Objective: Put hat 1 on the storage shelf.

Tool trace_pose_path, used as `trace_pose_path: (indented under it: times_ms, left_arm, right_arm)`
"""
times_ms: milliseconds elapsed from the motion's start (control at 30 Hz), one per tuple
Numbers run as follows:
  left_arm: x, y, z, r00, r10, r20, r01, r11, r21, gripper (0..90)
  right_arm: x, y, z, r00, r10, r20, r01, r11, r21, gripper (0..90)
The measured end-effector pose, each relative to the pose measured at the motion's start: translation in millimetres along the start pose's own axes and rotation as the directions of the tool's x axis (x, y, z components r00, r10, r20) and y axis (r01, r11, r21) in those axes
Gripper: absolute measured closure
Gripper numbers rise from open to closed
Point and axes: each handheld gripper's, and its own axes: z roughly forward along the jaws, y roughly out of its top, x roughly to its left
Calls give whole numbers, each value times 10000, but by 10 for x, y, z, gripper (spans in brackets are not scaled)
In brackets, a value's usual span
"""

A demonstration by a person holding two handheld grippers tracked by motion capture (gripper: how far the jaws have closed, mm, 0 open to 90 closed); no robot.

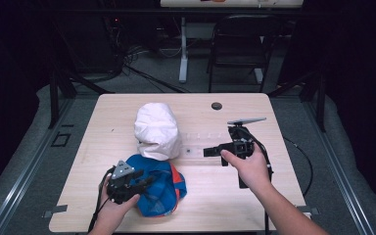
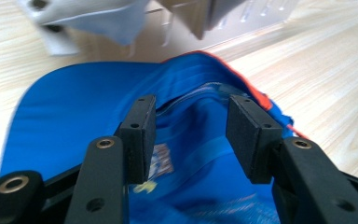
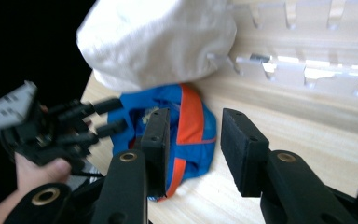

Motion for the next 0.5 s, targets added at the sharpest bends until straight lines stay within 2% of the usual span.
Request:
trace_pose_path:
  times_ms: [133, 167, 300, 500]
  left_arm:
    - [129, -62, -63, 9990, -365, -244, 357, 9988, -327, 532]
    - [194, -93, -60, 9975, -550, -439, 532, 9977, -414, 532]
    - [277, -118, -69, 9967, -542, -610, 523, 9981, -325, 533]
    - [393, -187, -91, 9936, -786, -815, 760, 9965, -343, 534]
  right_arm:
    - [-26, -135, 103, 9999, -94, -59, 95, 9999, 85, 630]
    - [-48, -196, 165, 9999, -72, -124, 74, 9998, 203, 630]
    - [-85, -297, 289, 9999, -38, -111, 41, 9993, 358, 630]
    - [-95, -420, 422, 9998, -89, -167, 98, 9986, 515, 630]
